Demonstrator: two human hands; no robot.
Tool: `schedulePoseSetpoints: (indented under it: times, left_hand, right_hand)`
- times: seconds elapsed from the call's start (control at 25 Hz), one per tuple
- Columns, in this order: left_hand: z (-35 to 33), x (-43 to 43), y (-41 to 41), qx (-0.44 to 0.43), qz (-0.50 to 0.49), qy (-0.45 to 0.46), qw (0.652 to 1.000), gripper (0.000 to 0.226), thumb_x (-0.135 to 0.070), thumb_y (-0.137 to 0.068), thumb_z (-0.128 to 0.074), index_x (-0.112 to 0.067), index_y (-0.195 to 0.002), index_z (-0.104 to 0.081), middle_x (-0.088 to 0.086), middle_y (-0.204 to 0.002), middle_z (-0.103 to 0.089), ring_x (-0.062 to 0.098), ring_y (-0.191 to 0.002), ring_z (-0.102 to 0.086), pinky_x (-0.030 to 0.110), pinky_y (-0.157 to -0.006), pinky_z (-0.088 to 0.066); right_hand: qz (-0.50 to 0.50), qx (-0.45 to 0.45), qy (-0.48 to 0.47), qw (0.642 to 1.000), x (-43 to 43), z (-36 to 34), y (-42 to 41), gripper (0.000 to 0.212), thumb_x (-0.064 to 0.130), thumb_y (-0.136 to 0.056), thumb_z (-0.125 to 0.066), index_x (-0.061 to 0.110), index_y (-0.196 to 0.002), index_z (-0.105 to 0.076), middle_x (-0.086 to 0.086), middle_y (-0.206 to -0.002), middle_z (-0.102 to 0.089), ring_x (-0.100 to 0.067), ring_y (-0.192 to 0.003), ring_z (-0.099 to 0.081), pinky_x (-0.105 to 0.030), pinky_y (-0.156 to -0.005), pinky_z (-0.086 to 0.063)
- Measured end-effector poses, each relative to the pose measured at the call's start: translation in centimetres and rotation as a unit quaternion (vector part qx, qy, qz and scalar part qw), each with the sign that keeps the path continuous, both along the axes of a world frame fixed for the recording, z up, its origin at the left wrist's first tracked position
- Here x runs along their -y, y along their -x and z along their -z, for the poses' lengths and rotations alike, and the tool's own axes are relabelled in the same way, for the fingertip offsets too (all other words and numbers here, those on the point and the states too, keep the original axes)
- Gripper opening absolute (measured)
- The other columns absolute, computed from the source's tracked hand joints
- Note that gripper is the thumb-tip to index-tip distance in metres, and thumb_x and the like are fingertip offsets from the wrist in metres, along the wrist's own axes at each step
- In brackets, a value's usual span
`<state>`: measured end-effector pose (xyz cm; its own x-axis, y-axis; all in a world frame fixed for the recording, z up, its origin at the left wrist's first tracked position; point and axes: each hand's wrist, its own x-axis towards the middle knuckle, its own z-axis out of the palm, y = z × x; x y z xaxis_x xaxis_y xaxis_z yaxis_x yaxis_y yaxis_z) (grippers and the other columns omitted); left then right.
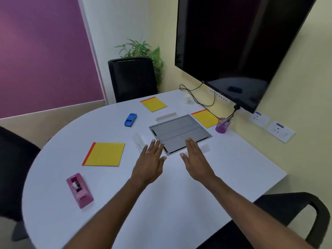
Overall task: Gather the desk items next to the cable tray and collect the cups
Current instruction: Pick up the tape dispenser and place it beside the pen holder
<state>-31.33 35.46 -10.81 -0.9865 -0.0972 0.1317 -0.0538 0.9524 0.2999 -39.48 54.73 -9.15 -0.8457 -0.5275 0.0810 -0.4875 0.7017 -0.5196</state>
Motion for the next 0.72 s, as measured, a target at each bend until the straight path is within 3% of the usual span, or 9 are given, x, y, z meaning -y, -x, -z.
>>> schedulePoseSetpoints:
  times: [0.48, 0.72]
  left_hand:
    - [-0.4, 6.9, -21.6, 0.018, -0.122, -0.013, 0.992, 0.061, -0.039, -0.109, -0.03, -0.014, -0.162, -0.013, 0.003, -0.171, -0.006, 0.02, -0.159, 0.002, 0.041, -0.13, -0.006]
    - [1.6, 13.4, -27.9, 0.015, -0.178, -0.122, 0.976, 0.061, -0.037, -0.108, -0.036, -0.014, -0.162, -0.018, 0.003, -0.171, -0.013, 0.017, -0.159, -0.007, 0.034, -0.128, -0.007]
  right_hand:
    - [-0.111, 0.027, 0.009, 0.993, 6.6, 1.8, -17.9, 0.064, 0.035, -0.107, -0.035, 0.011, -0.159, -0.006, -0.003, -0.168, 0.001, -0.015, -0.155, 0.006, -0.034, -0.127, -0.003]
    - [-0.131, 0.058, 0.005, 0.99, 14.1, 3.6, -21.9, 0.067, 0.038, -0.106, -0.037, 0.011, -0.159, -0.006, -0.004, -0.168, 0.0, -0.016, -0.155, 0.004, -0.034, -0.127, -0.005]
